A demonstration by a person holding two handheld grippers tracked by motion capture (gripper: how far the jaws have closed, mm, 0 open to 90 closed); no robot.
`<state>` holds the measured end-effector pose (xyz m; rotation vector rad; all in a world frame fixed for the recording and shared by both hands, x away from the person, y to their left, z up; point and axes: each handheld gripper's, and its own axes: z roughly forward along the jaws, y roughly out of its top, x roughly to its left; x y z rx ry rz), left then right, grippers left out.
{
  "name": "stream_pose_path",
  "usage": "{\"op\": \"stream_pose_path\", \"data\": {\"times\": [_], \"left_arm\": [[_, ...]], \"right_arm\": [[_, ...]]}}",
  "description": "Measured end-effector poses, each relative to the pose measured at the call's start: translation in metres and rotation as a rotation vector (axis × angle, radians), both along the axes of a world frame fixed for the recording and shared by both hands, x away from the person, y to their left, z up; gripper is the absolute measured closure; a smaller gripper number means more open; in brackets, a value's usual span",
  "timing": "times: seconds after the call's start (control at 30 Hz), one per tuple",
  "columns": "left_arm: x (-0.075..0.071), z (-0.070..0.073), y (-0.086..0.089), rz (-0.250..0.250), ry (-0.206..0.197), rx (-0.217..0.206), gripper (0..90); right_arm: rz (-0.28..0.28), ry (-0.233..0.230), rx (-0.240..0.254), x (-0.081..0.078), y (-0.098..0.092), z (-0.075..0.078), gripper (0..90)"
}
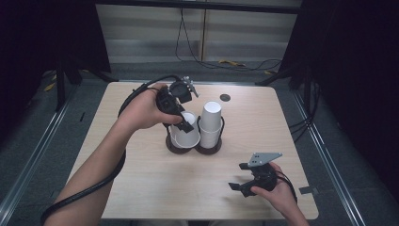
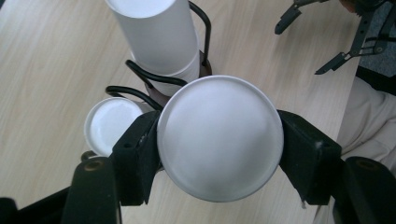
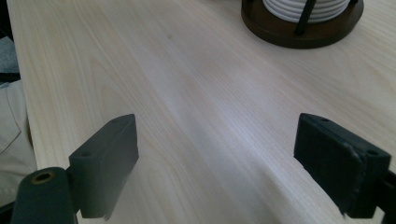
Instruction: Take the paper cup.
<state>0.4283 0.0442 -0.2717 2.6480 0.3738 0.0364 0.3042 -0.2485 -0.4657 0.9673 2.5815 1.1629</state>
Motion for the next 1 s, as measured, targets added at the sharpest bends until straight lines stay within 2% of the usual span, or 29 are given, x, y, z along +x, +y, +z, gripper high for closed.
{"op": "stream_pose_path", "data": {"times": [0.17,0.3,0.4,0.5,0.53,0.73,0.83,1.0], "left_arm": [[-0.006,-0.006,-0.008,-0.018,0.012,-0.017,34.3],[-0.01,-0.008,-0.013,-0.041,0.016,-0.014,34.3],[-0.014,-0.012,-0.016,-0.046,0.024,-0.033,34.3],[-0.017,-0.015,-0.019,-0.073,0.027,-0.028,34.3],[-0.018,-0.016,-0.021,-0.067,0.026,-0.04,34.3],[-0.022,-0.022,-0.025,-0.087,0.021,-0.039,34.3],[-0.025,-0.029,-0.029,-0.091,0.036,-0.049,34.3],[-0.027,-0.034,-0.032,-0.115,0.042,-0.039,34.3]], "right_arm": [[0.008,-0.013,0.028,0.001,0.004,0.001,13.4],[0.015,-0.018,0.047,0.002,0.005,0.001,13.4],[0.011,-0.016,0.035,0.002,0.006,0.0,13.4],[0.017,-0.012,0.026,0.002,0.007,-0.001,13.5],[0.019,-0.013,0.025,0.002,0.007,-0.001,13.5],[0.025,-0.019,0.023,0.002,0.009,0.0,13.5],[0.023,-0.019,0.02,0.002,0.009,0.001,13.5],[0.023,-0.023,0.027,0.002,0.009,0.002,13.5]]}}
